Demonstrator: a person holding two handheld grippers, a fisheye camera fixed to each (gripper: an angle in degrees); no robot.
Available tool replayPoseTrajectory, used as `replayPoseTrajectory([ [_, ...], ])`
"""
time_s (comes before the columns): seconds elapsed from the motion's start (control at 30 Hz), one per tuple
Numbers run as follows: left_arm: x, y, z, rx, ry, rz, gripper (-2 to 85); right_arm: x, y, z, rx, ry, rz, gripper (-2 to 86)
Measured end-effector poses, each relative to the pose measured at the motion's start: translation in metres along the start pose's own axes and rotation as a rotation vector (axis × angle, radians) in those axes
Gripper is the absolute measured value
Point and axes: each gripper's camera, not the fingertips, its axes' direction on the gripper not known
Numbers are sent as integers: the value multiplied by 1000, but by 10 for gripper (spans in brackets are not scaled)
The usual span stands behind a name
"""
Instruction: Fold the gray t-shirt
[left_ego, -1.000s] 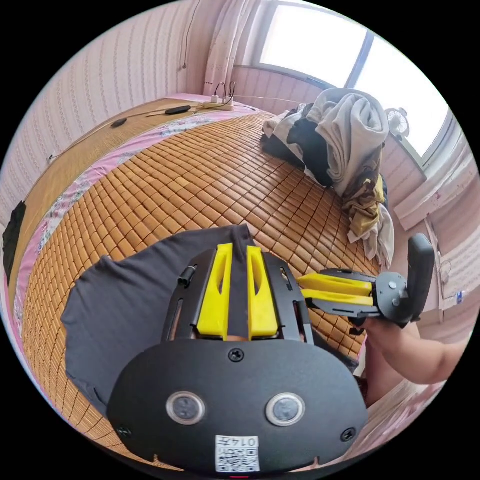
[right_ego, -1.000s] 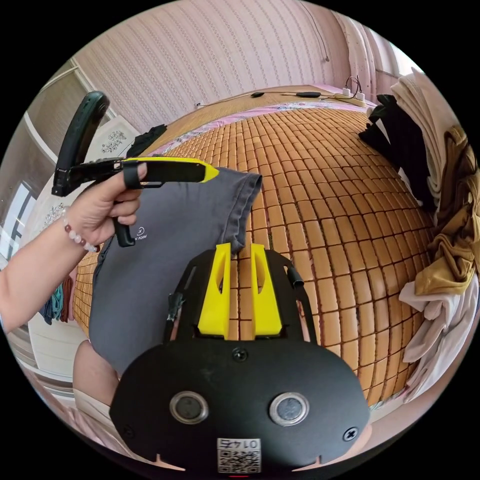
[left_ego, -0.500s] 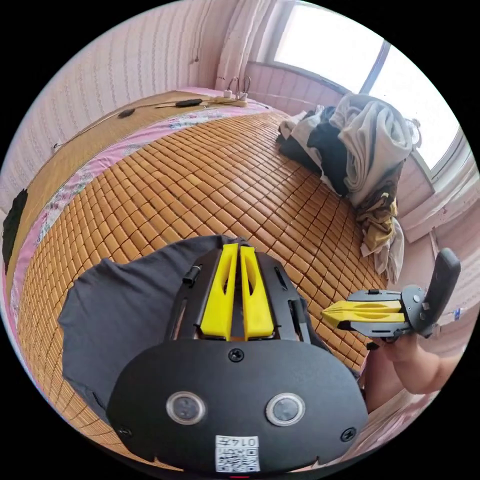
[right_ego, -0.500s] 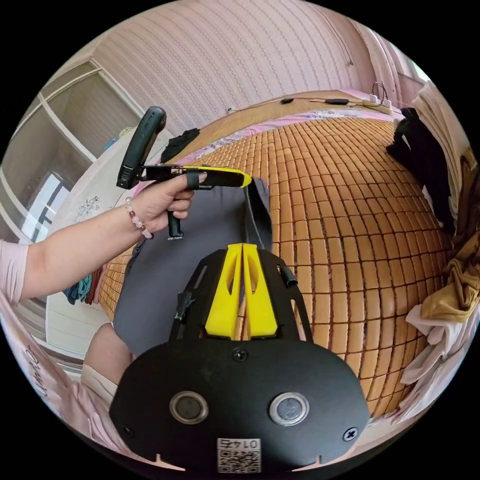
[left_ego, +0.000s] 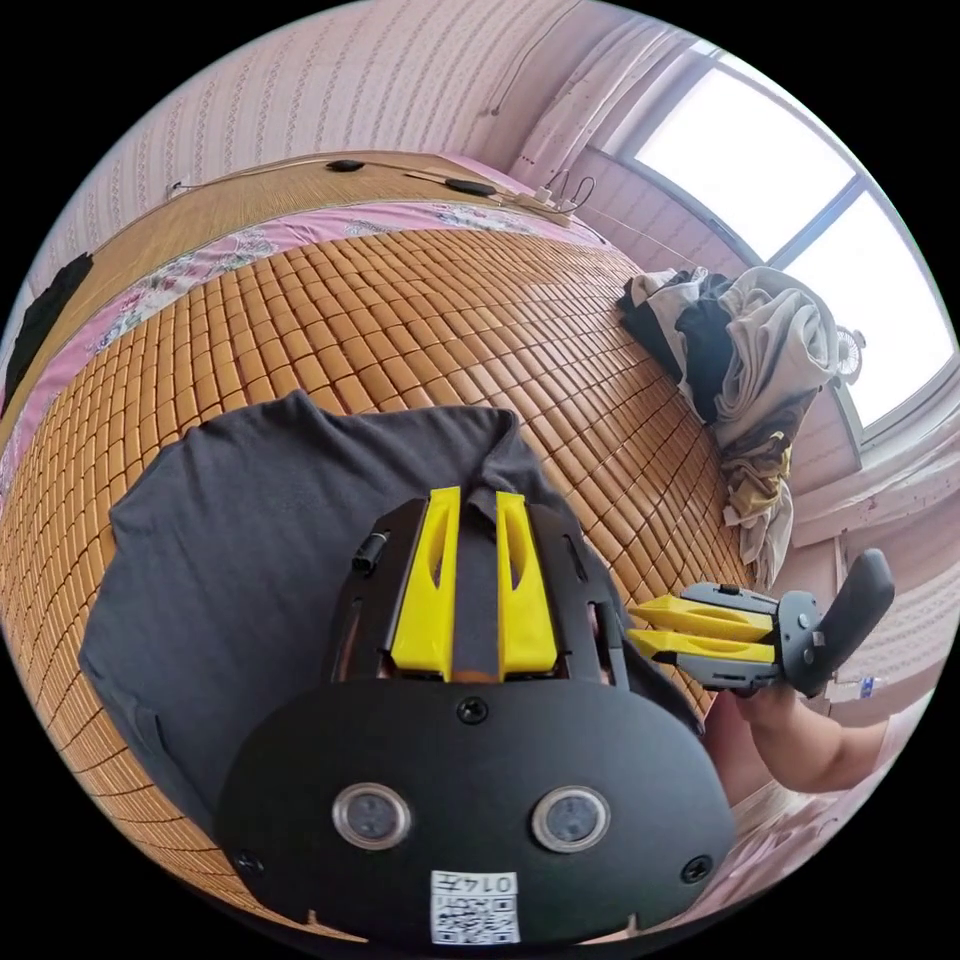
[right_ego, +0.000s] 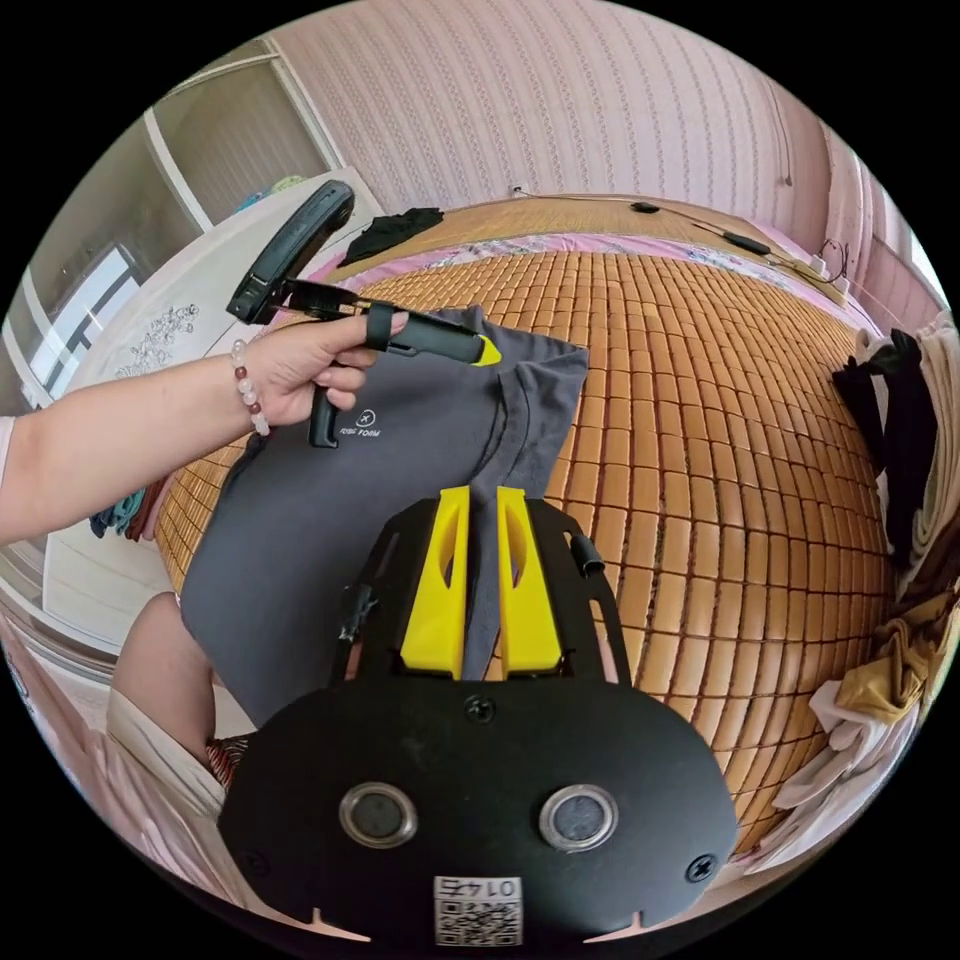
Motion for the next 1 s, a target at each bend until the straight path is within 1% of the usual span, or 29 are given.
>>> replayPoseTrajectory([
  [0.13,-5,-21,14,-62,29,-4,60,-3,-3,17,-83,-8,-20,56],
  [0.2,-10,-25,20,-105,-4,-16,24,-3,0,13,-57,-16,-14,54],
  [0.3,-17,-27,14,-80,-12,-5,14,-4,5,10,-34,-22,-14,49],
  [0.4,-27,-27,-3,-27,21,-13,31,-5,6,7,-17,-34,-14,47],
  [0.5,-31,-33,-22,23,19,24,39,-6,2,0,-18,-45,-3,48],
  [0.63,-21,-45,-18,-9,36,86,52,-5,1,-18,84,-81,32,38],
  [0.67,-19,-47,-16,-18,45,97,53,-6,1,-16,79,-89,24,37],
  [0.73,-17,-50,-3,-88,34,108,41,-5,-3,0,-8,-114,28,33],
  [0.77,-17,-50,-1,-99,26,107,29,-5,-3,1,-7,-121,35,32],
  [0.8,-19,-50,0,-92,5,102,4,-5,-2,-1,15,-136,36,31],
  [0.87,-25,-50,-5,-65,-2,72,-2,-8,-2,-2,13,-138,25,31],
  [0.93,-30,-47,-18,-37,41,71,3,-10,-4,-3,13,-133,15,34],
  [1.0,-34,-44,-33,-14,43,95,21,-11,-7,-4,8,-137,22,39],
])
